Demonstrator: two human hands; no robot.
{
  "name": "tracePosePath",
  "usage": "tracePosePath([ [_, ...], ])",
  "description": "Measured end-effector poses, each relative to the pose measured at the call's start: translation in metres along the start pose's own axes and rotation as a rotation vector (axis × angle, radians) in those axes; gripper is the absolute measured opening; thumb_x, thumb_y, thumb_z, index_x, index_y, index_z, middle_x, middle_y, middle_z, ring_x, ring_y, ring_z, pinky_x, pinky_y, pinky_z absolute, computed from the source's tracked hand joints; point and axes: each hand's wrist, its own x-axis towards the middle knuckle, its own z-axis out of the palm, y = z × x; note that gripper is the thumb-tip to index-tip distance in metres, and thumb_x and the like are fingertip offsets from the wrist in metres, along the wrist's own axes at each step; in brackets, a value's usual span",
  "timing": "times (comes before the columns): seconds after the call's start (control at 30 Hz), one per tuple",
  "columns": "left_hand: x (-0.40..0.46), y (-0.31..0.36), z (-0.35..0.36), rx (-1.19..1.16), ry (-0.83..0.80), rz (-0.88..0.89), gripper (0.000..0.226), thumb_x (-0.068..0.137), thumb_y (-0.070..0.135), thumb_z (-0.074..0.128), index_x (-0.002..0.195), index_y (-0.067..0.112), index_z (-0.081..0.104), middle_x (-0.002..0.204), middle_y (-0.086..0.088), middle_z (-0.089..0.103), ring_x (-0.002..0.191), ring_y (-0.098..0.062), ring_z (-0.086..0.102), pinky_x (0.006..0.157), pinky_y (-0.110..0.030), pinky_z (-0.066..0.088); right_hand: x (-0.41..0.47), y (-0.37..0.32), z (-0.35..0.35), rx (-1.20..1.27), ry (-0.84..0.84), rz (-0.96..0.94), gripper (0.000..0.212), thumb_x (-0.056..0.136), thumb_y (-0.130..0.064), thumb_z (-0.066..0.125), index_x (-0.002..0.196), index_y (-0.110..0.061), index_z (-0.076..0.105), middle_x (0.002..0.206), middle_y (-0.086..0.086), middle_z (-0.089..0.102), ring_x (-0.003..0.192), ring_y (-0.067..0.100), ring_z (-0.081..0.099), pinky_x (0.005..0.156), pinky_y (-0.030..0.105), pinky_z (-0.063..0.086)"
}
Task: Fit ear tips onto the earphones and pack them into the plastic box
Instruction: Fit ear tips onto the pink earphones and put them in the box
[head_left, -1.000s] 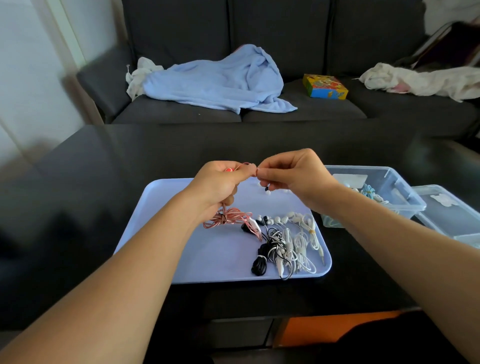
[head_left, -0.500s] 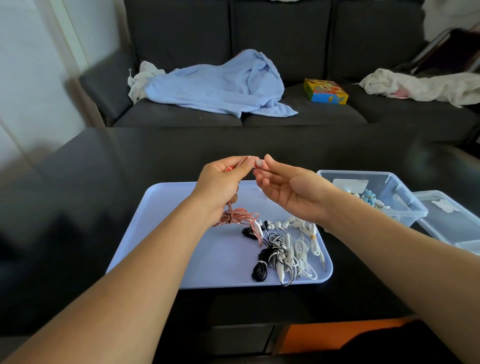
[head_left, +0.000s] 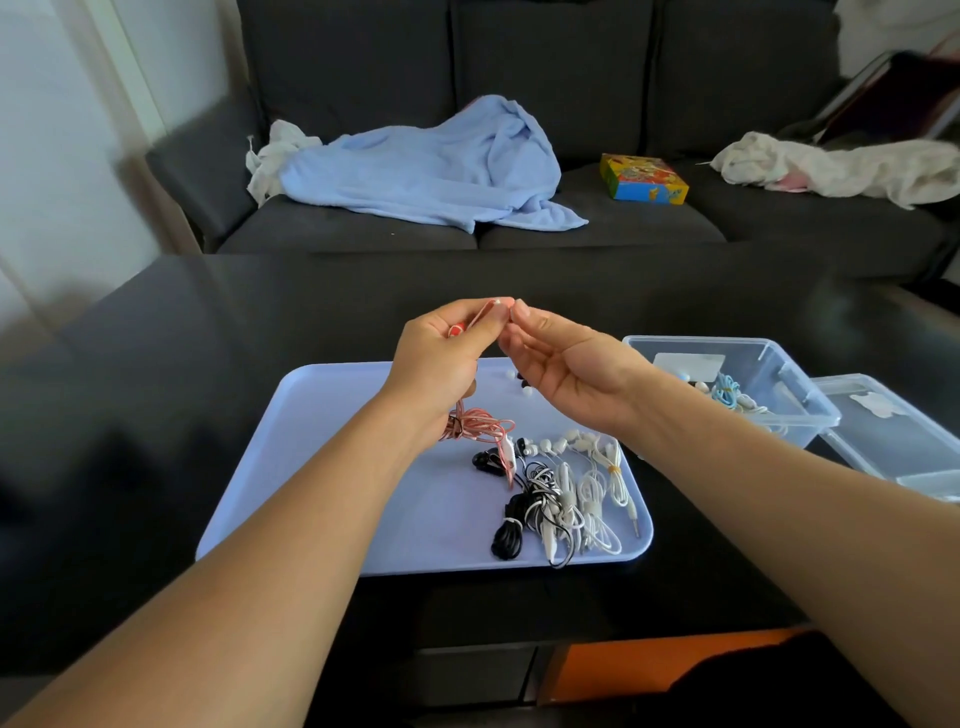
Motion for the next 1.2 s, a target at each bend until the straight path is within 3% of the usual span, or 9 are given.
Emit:
tracePosePath([
  [0.2, 0.001, 0.002, 0.004, -0.024, 0.01, 0.0, 0.011, 0.093, 0.029, 0.069, 0.099, 0.029, 0.078, 0.046, 0.015, 0.036, 0.051, -0.012, 0.02, 0.046, -0.026, 0.022, 0.0, -0.001, -0.001, 0.001, 0.042, -0.027, 0.013, 0.08, -0.005, 0.068, 0.091, -0.002, 0.074, 0.088, 0.008, 0.074, 0.079, 0.011, 0.073, 0.07, 0.015, 0.059],
  [0.37, 0.002, 0.004, 0.004, -0.03, 0.006, -0.007, 0.013, 0.092, 0.03, 0.07, 0.1, 0.026, 0.078, 0.047, 0.014, 0.036, 0.052, -0.012, 0.021, 0.046, -0.026, 0.022, -0.001, -0.003, -0.002, 0.025, 0.024, -0.023, 0.011, 0.09, -0.009, 0.065, 0.093, -0.003, 0.073, 0.085, 0.008, 0.074, 0.077, 0.011, 0.073, 0.074, 0.016, 0.059],
  [0.6, -0.001, 0.006, 0.007, 0.01, 0.023, 0.019, 0.01, 0.093, 0.028, 0.069, 0.099, 0.026, 0.076, 0.042, 0.016, 0.04, 0.048, -0.01, 0.021, 0.044, -0.023, 0.024, 0.002, -0.006, -0.006, -0.032, 0.042, -0.04, 0.025, 0.071, -0.005, 0.07, 0.095, 0.0, 0.072, 0.087, 0.01, 0.075, 0.077, 0.012, 0.074, 0.069, 0.016, 0.059],
  [0.9, 0.0, 0.008, 0.007, 0.055, 0.014, 0.032, 0.018, 0.093, 0.029, 0.068, 0.107, 0.021, 0.076, 0.042, 0.012, 0.044, 0.042, -0.006, 0.034, 0.045, -0.017, 0.03, -0.002, -0.01, -0.009, -0.055, 0.029, -0.045, 0.02, 0.079, -0.008, 0.069, 0.097, 0.001, 0.072, 0.089, 0.011, 0.075, 0.08, 0.014, 0.074, 0.075, 0.018, 0.06],
  [0.97, -0.002, 0.008, 0.008, 0.074, 0.012, 0.06, 0.021, 0.094, 0.025, 0.067, 0.112, 0.015, 0.075, 0.058, -0.005, 0.052, 0.04, 0.001, 0.046, 0.046, -0.007, 0.033, 0.0, -0.01, -0.009, -0.041, 0.035, -0.035, 0.024, 0.076, -0.006, 0.069, 0.099, 0.001, 0.071, 0.089, 0.011, 0.075, 0.079, 0.014, 0.074, 0.072, 0.017, 0.059],
  [1.03, -0.003, 0.008, 0.009, 0.082, 0.019, 0.075, 0.022, 0.095, 0.022, 0.066, 0.113, 0.012, 0.074, 0.082, 0.009, 0.059, 0.041, 0.005, 0.049, 0.047, -0.003, 0.034, 0.002, -0.009, -0.009, -0.041, 0.048, -0.041, 0.024, 0.075, -0.005, 0.069, 0.098, 0.002, 0.071, 0.088, 0.011, 0.075, 0.077, 0.014, 0.074, 0.069, 0.016, 0.059],
  [1.07, -0.003, 0.007, 0.009, 0.083, 0.023, 0.075, 0.023, 0.095, 0.022, 0.066, 0.114, 0.011, 0.073, 0.083, 0.012, 0.06, 0.041, 0.006, 0.05, 0.048, -0.002, 0.034, 0.003, -0.008, -0.009, -0.047, 0.054, -0.046, 0.025, 0.074, -0.004, 0.07, 0.098, 0.002, 0.071, 0.088, 0.011, 0.075, 0.077, 0.014, 0.074, 0.069, 0.016, 0.059],
  [1.13, -0.003, 0.006, 0.006, 0.104, 0.021, 0.064, 0.023, 0.095, 0.02, 0.066, 0.114, 0.009, 0.073, 0.053, 0.008, 0.064, 0.041, 0.006, 0.049, 0.048, -0.003, 0.033, 0.003, -0.006, -0.01, -0.073, 0.063, -0.045, 0.022, 0.074, -0.002, 0.069, 0.096, 0.003, 0.071, 0.088, 0.012, 0.076, 0.078, 0.015, 0.075, 0.069, 0.017, 0.059],
  [1.2, -0.003, 0.005, 0.002, 0.153, 0.009, 0.056, 0.022, 0.096, 0.019, 0.065, 0.113, 0.009, 0.073, 0.041, 0.005, 0.044, 0.039, 0.007, 0.048, 0.046, -0.002, 0.032, 0.004, -0.003, -0.011, -0.112, 0.069, -0.038, 0.015, 0.082, 0.001, 0.066, 0.096, 0.004, 0.071, 0.088, 0.013, 0.076, 0.079, 0.016, 0.075, 0.072, 0.019, 0.06],
])
